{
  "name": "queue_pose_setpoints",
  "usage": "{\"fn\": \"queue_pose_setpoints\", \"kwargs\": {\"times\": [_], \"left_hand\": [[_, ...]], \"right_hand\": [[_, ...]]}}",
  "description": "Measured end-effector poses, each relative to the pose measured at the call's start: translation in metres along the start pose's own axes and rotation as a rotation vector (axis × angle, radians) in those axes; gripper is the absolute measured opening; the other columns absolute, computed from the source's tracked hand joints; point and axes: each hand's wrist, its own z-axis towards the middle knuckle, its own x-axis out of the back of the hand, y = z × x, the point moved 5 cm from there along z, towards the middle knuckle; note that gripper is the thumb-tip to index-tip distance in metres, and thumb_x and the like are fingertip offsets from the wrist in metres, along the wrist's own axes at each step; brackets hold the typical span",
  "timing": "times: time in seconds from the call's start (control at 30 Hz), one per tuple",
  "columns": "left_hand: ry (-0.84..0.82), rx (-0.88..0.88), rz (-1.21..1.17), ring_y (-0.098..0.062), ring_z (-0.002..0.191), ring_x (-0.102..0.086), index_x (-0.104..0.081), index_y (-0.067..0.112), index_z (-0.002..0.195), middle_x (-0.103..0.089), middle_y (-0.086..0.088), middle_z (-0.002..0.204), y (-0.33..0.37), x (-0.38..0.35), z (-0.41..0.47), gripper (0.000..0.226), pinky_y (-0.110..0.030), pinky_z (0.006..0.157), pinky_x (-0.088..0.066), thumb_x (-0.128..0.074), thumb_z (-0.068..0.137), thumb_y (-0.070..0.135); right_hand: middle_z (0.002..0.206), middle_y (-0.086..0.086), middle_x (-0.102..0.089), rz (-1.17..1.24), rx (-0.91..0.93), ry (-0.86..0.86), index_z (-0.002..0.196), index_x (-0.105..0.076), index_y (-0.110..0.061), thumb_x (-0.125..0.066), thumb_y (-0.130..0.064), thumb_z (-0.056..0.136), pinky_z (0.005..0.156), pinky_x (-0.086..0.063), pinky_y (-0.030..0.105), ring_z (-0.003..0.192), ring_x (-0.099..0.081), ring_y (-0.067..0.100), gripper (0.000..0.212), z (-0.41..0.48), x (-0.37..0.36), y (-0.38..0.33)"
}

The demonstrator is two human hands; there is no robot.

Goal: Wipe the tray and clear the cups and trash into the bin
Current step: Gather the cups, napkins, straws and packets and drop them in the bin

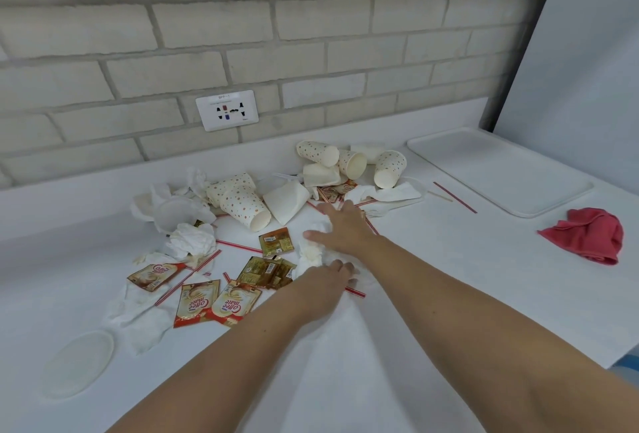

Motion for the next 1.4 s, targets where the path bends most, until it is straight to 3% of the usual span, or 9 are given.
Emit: {"fn": "queue_pose_setpoints", "kwargs": {"times": [0.2,0.37,0.53,0.7,0.83,1.0,1.1,1.23,1.4], "left_hand": [[0.019,-0.035,0.109,-0.032,0.105,-0.056,-0.043,-0.001,0.128,-0.052,-0.02,0.123,0.002,0.001,-0.01,0.037,-0.038,0.09,-0.047,-0.035,0.092,-0.003],[-0.003,-0.007,-0.105,-0.026,0.103,-0.057,-0.057,0.012,0.117,-0.061,-0.008,0.113,-0.016,0.01,-0.015,0.027,-0.032,0.082,-0.045,-0.053,0.09,0.012],[-0.062,0.044,-0.118,-0.017,0.091,-0.056,-0.064,0.012,0.099,-0.064,-0.004,0.105,-0.026,0.015,-0.014,0.015,-0.028,0.072,-0.042,-0.064,0.085,0.019],[-0.223,0.021,-0.128,-0.015,0.091,-0.048,-0.06,0.012,0.102,-0.056,-0.003,0.105,-0.03,0.013,-0.011,0.017,-0.026,0.078,-0.039,-0.058,0.09,0.024],[-0.244,0.014,-0.095,-0.018,0.093,-0.048,-0.057,0.009,0.107,-0.052,-0.004,0.101,-0.03,0.012,-0.01,0.023,-0.027,0.078,-0.035,-0.051,0.093,0.026],[-0.054,0.04,-0.32,-0.022,0.087,-0.053,-0.058,0.004,0.098,-0.055,-0.004,0.088,-0.024,0.028,-0.01,0.015,-0.018,0.068,-0.038,-0.051,0.093,0.016],[0.146,0.068,-0.5,-0.023,0.085,-0.053,-0.054,0.008,0.088,-0.056,-0.009,0.092,-0.03,0.044,-0.005,0.009,-0.021,0.065,-0.036,-0.048,0.094,0.011],[0.455,0.2,-0.805,-0.013,0.081,-0.054,-0.052,0.019,0.076,-0.058,0.0,0.087,-0.046,0.062,-0.003,0.019,-0.023,0.069,-0.04,-0.047,0.094,0.012],[0.612,0.308,-1.241,-0.009,0.055,-0.04,-0.051,0.011,0.106,-0.056,0.002,0.075,-0.053,0.071,-0.012,0.01,-0.023,0.051,-0.034,-0.046,0.097,0.012]], "right_hand": [[0.137,0.022,-0.032,-0.145,-0.041,-0.115,0.131,-0.043,-0.01,-0.061,-0.039,0.086,0.097,-0.04,0.037,0.12,-0.043,0.036,0.057,0.011,-0.025,-0.011],[0.115,0.017,-0.045,-0.089,-0.017,-0.163,0.127,-0.038,-0.001,-0.056,-0.018,0.09,0.055,-0.032,0.022,0.09,-0.042,0.023,0.046,0.005,-0.022,-0.007],[0.11,0.015,-0.055,0.014,-0.019,-0.043,0.121,-0.049,0.004,-0.055,-0.01,0.088,0.073,-0.035,0.026,0.098,-0.053,0.027,0.036,-0.004,0.005,0.015],[0.08,0.012,-0.058,0.279,-0.041,0.188,0.083,-0.057,-0.003,-0.066,-0.007,0.077,0.052,-0.037,0.023,0.068,-0.053,0.021,0.011,-0.029,0.061,0.022],[0.071,0.002,-0.052,0.378,0.057,0.123,0.065,-0.051,-0.018,-0.064,-0.005,0.077,0.059,-0.041,0.028,0.071,-0.052,0.02,0.022,-0.06,0.081,0.002],[0.075,-0.012,-0.052,0.09,0.285,-0.165,0.064,-0.056,-0.03,-0.077,-0.018,0.073,0.067,-0.044,0.026,0.072,-0.05,0.007,0.025,-0.104,0.055,-0.039],[0.075,-0.012,-0.061,-0.037,0.268,-0.369,0.083,-0.072,-0.01,-0.075,-0.014,0.074,0.064,-0.044,0.016,0.067,-0.053,0.002,0.01,-0.116,0.008,-0.029],[0.109,0.0,-0.069,-0.053,0.217,-0.282,0.11,-0.07,-0.017,-0.075,-0.021,0.076,0.083,-0.047,0.026,0.099,-0.061,0.014,0.035,-0.112,-0.03,-0.013],[0.099,0.007,-0.07,-0.112,0.328,-0.191,0.095,-0.074,-0.01,-0.063,-0.016,0.083,0.078,-0.048,0.033,0.096,-0.06,0.022,0.017,-0.115,-0.039,-0.025]]}}
